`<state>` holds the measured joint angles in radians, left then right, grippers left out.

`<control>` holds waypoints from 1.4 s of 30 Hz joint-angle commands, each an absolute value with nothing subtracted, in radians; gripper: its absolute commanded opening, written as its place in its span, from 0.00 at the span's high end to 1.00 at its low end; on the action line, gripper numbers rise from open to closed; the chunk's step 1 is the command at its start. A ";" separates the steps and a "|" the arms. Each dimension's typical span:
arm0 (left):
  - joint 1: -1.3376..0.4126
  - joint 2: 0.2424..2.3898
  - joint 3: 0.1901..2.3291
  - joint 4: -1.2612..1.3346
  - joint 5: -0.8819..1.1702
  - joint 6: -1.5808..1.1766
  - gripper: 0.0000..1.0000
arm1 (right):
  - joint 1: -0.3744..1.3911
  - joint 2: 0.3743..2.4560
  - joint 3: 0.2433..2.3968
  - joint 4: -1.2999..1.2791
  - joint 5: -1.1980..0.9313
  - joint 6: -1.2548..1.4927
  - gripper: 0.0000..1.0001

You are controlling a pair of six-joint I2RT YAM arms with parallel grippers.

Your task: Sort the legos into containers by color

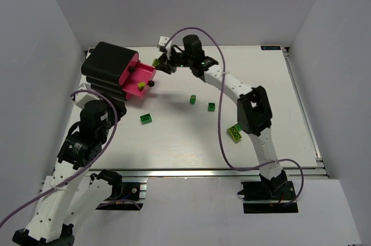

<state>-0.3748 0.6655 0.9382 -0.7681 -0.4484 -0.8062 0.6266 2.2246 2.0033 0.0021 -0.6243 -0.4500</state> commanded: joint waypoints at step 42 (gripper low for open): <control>-0.393 1.038 0.914 -0.299 0.274 -0.577 0.60 | 0.398 1.752 1.443 -0.234 -0.640 -0.244 0.77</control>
